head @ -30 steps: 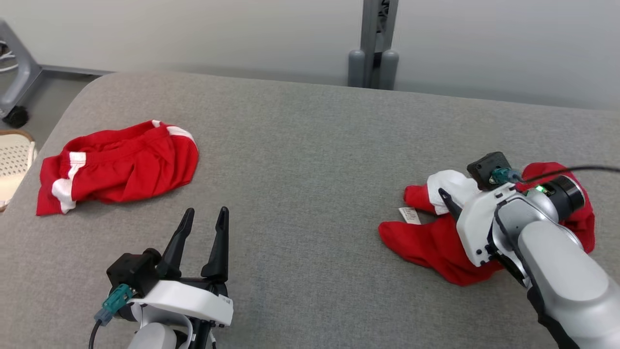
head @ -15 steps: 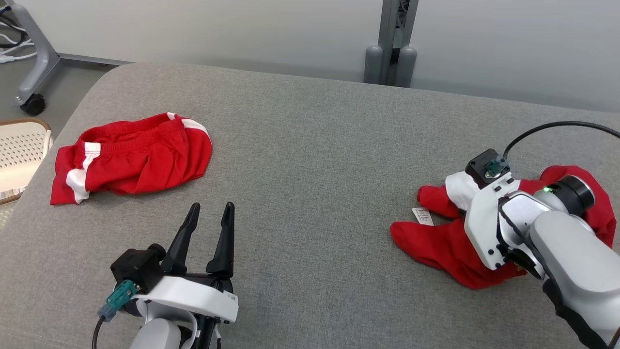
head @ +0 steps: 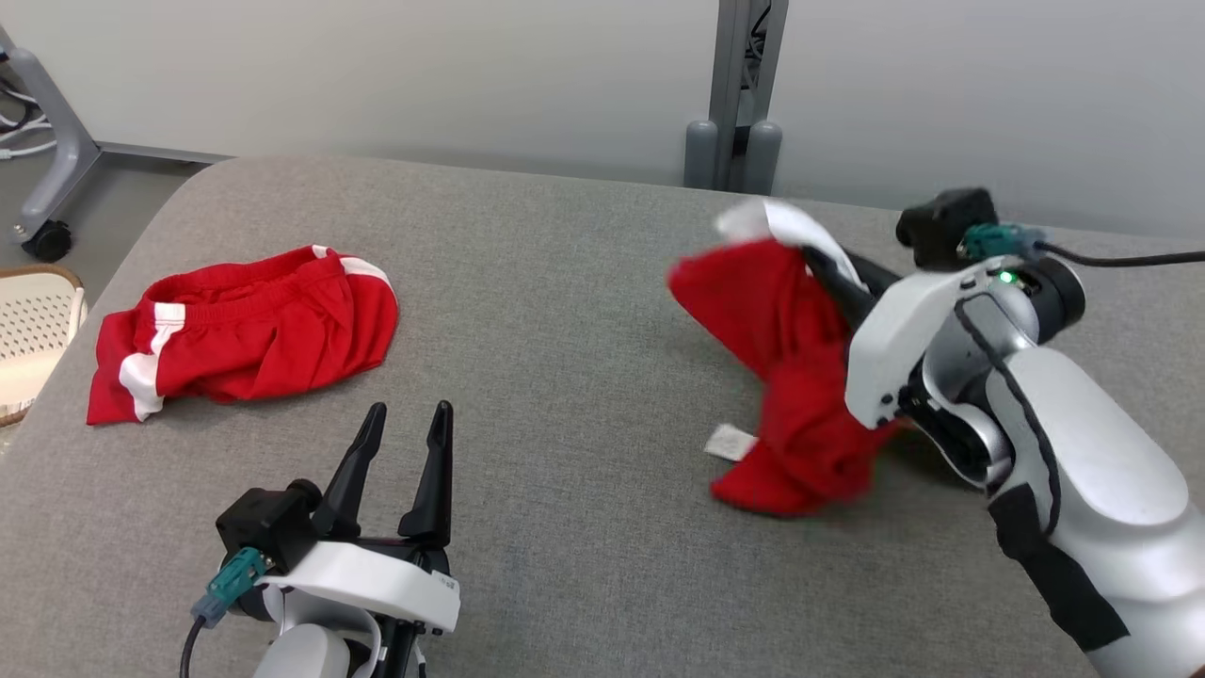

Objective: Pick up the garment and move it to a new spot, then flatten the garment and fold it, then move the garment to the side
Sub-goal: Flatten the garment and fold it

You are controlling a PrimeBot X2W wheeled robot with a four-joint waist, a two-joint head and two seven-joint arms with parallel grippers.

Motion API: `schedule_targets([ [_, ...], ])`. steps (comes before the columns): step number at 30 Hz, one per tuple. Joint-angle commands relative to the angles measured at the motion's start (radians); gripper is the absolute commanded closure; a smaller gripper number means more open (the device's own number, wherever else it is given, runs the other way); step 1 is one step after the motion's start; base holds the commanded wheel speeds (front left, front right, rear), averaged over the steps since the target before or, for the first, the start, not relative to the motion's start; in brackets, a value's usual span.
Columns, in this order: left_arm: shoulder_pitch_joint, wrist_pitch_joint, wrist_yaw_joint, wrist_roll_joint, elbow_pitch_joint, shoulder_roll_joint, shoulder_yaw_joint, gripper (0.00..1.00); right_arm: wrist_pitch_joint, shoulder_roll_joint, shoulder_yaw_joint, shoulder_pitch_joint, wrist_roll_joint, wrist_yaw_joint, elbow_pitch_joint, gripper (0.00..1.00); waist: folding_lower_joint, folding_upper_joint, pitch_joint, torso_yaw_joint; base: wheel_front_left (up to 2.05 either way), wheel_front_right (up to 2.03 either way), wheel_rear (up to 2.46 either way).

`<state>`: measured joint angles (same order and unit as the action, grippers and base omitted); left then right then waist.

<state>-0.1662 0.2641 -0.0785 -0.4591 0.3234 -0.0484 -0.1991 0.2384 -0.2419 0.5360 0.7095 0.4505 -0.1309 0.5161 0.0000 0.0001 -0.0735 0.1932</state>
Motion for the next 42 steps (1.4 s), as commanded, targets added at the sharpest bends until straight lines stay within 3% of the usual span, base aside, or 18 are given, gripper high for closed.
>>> schedule_targets([
  [1, 0.01, -0.001, -0.005, 0.007, 0.003, -0.004, 0.0, 0.0, -0.054, 0.015, -0.013, 0.027, 0.032, 0.0, -0.027, 1.0, 0.0, -0.0001, 0.011, -0.004, 0.0, 0.0, 0.0],
  [8, 0.027, -0.001, -0.009, 0.009, 0.013, -0.003, -0.019, 0.0, -0.278, 0.063, -0.161, 0.095, 0.243, 0.0, -0.083, 1.0, 0.0, -0.0001, 0.036, -0.012, 0.0, 0.0, 0.0],
  [16, 0.021, -0.001, -0.009, 0.007, 0.006, -0.003, -0.026, 0.0, -0.267, 0.004, -0.254, 0.026, 0.285, 0.0, 0.161, 1.0, 0.0, -0.0001, 0.023, -0.012, 0.0, 0.0, 0.0],
  [25, 0.018, -0.001, -0.007, 0.017, 0.013, -0.004, -0.02, 0.0, -0.364, -0.047, -0.305, -0.117, 0.31, 0.0, 0.469, 1.0, 0.0, -0.0001, 0.006, -0.034, 0.0, 0.0, 0.0],
  [26, 0.019, -0.001, -0.008, 0.019, 0.014, -0.003, -0.018, 0.0, -0.377, -0.047, -0.319, -0.123, 0.318, 0.0, 0.5, 0.7, 0.0, -0.0001, 0.006, -0.04, 0.0, 0.0, 0.0],
  [27, 0.019, -0.001, -0.009, 0.02, 0.016, -0.003, -0.017, 0.0, -0.384, -0.041, -0.329, -0.128, 0.328, 0.0, 0.525, 0.0, 0.0, -0.0001, 0.006, -0.046, 0.0, 0.0, 0.0],
  [35, 0.034, -0.001, -0.016, 0.028, 0.029, -0.004, -0.014, 0.0, -0.426, -0.018, -0.351, -0.146, 0.356, 0.0, 0.608, 0.0, 0.0, -0.0001, 0.04, -0.115, 0.0, 0.0, 0.0],
  [42, 0.045, -0.001, -0.014, 0.028, 0.015, -0.003, -0.001, 0.0, -0.496, -0.038, -0.322, -0.148, 0.308, 0.0, 0.494, 0.0, 0.0, -0.0001, 0.073, -0.165, 0.0, 0.0, 0.0],
])
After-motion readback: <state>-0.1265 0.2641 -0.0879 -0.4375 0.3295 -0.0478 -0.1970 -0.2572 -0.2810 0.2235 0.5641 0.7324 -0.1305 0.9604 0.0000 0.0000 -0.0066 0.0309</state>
